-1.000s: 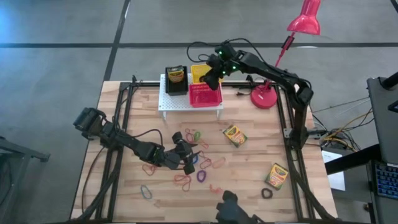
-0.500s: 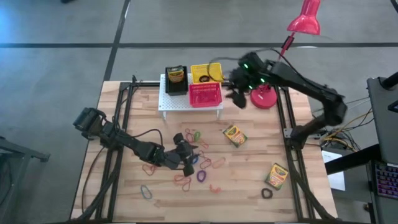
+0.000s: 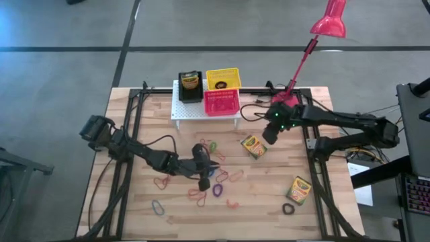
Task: Pick & Place Office Desk Supplies
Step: Put the crayon box into the black bin on the shelf, then put the orange rubber band into the red bin on the shelf
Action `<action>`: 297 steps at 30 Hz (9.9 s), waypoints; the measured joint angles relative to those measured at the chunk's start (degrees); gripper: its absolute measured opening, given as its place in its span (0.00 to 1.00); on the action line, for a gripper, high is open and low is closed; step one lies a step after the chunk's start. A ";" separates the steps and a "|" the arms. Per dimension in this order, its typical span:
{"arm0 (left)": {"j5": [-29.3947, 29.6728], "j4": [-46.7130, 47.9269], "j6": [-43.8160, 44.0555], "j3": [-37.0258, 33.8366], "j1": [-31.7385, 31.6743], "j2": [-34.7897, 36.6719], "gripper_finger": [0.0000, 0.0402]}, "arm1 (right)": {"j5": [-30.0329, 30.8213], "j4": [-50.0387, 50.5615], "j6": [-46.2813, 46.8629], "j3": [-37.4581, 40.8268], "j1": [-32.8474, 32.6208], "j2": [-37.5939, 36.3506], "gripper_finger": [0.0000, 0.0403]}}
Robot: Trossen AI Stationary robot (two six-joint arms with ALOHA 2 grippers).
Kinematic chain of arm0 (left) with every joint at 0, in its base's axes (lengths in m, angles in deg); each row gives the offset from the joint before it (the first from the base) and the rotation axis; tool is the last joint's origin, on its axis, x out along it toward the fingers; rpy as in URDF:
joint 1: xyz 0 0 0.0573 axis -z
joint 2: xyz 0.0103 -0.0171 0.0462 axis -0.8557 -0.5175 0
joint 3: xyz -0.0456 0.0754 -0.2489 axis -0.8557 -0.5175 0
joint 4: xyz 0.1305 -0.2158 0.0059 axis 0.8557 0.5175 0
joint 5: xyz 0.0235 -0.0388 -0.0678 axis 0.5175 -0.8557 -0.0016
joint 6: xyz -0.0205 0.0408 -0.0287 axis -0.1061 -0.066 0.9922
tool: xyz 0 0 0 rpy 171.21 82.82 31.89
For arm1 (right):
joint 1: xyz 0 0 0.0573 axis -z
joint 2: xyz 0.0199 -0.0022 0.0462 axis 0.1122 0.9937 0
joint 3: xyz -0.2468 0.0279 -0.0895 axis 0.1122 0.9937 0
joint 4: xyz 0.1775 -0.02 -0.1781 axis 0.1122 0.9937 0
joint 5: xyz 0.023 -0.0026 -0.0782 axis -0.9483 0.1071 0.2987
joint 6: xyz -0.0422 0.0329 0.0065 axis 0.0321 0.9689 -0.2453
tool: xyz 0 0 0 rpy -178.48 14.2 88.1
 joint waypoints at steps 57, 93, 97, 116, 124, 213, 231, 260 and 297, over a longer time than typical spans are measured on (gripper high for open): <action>-19.10 -3.22 18.18 5.36 -7.33 -17.43 0.01 | 3.34 -29.04 15.85 -4.75 -34.67 32.56 0.02; -1.03 -2.81 -3.08 5.95 -6.20 -12.50 0.01 | 32.74 -27.60 1.11 -4.03 -42.95 26.35 0.02; 0.14 -3.00 -3.18 5.96 -5.41 -12.50 0.01 | 32.68 -27.65 0.01 -3.99 -43.81 26.37 0.02; 1.17 -3.37 -7.67 7.17 -3.45 -12.39 0.01 | 34.15 -27.40 -1.45 -3.99 -46.38 26.37 0.02; -1.22 -3.19 -8.90 7.17 -3.34 -12.33 0.02 | 34.45 -27.47 -3.49 -4.01 -46.99 26.37 0.02; -13.38 30.75 -16.88 16.26 -11.28 17.60 0.00 | 38.52 -27.62 -3.38 -3.70 -47.34 25.19 0.02; -28.52 62.49 -37.41 35.83 -47.35 24.55 0.00 | 38.50 -28.46 -3.07 -3.70 -47.34 25.20 0.02; -42.73 43.93 -46.61 17.86 -66.46 22.08 0.00 | 41.25 -29.50 -6.90 -3.72 -42.87 25.17 0.02; -31.73 46.73 -44.77 17.96 -55.17 28.20 0.41 | 40.95 -29.42 -5.78 -3.75 -42.93 24.44 0.02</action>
